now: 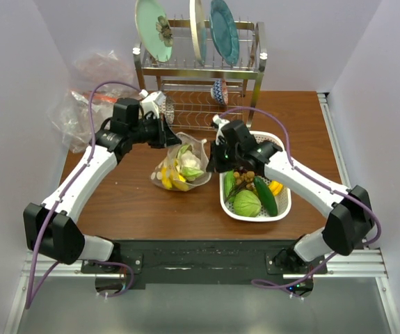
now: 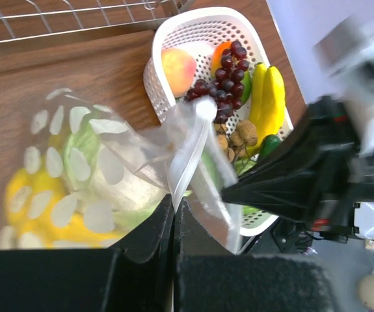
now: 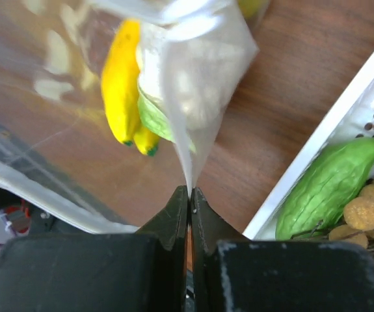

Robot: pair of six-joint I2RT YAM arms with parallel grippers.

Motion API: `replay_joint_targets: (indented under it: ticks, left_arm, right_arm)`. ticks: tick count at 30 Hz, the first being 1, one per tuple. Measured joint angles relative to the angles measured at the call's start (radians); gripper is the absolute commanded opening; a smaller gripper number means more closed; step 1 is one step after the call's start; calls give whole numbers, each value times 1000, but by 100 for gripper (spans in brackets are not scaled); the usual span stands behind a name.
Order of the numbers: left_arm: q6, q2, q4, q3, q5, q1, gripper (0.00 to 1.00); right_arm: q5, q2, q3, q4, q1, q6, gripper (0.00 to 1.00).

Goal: Place the food in the zip-top bag and seal the zipper
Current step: Adjust the zipper on the food storage bag.

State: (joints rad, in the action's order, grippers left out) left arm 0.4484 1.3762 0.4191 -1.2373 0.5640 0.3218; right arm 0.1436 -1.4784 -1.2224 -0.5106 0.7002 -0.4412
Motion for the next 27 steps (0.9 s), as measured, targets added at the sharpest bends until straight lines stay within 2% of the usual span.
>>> replay_joint_targets:
  ticks: [7, 9, 12, 16, 19, 25, 27]
  left_arm:
    - [-48, -25, 67, -37, -106, -5, 0]
    - [-52, -47, 85, -36, -131, -14, 0]
    - [-75, -77, 132, -47, -153, -51, 0]
    - [-104, -78, 235, -166, -192, -88, 5]
    - [-110, -106, 221, -197, -194, -91, 1]
    - [-110, -161, 152, -53, -171, -92, 0]
    - [-111, -156, 150, 5, -177, -92, 0]
  right_arm:
    - [3, -118, -507, -143, 0, 59, 0]
    - [7, -114, -569, -138, 0, 64, 0]
    - [10, -90, -552, -120, 0, 65, 0]
    - [13, -100, -439, -107, 0, 65, 0]
    - [19, -143, -400, -131, 0, 63, 0]
    - [28, -162, -418, -117, 1, 61, 0]
    - [30, -151, -419, -105, 1, 61, 4]
